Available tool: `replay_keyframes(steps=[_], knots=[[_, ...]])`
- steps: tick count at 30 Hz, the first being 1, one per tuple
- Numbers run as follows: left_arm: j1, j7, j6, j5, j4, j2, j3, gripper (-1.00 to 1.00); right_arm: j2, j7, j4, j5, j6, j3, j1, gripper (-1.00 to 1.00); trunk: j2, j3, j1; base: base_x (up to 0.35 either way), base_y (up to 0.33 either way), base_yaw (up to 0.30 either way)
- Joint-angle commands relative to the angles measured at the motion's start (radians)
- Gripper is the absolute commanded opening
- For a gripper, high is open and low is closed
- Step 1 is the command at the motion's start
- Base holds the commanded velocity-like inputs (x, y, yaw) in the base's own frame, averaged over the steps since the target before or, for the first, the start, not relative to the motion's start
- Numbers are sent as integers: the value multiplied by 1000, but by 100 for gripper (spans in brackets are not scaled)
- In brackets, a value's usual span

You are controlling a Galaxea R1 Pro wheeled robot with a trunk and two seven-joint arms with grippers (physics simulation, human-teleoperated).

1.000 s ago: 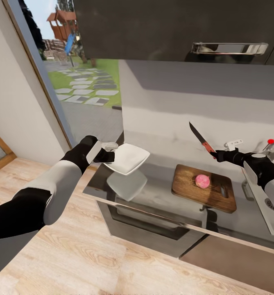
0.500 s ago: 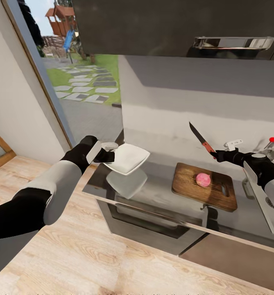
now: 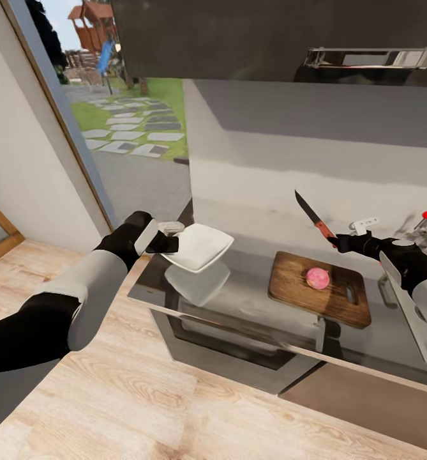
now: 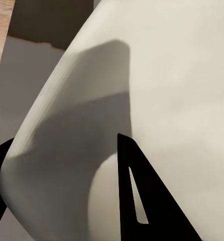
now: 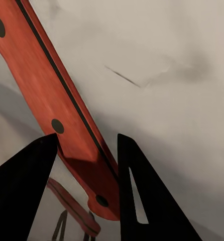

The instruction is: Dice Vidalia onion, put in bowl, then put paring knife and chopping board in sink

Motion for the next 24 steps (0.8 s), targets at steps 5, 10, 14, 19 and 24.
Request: replay_keyframes(steps=[5,10,14,19,24], knots=[[-1,8,3,12,-2,1,-7,-100,-2,3,-1,-8,7,3,-1,-100,-2,-2,0,0,0,0],[-1,8,4,13,-2,1,-7,-100,-3,3,-1,-8,6,3,0,-100,-2,-3,0,0,0,0],[-1,8,4,13,-6,1,-7,-100,-3,3,-1,-8,6,3,-1,-100,-2,-3,0,0,0,0],[-1,8,4,12,-7,1,-7,-100,-2,3,0,-8,6,3,-1,-100,-2,-3,0,0,0,0],[-1,8,4,12,-8,0,-7,-100,-2,3,0,-8,6,3,-1,-100,-2,-3,0,0,0,0]])
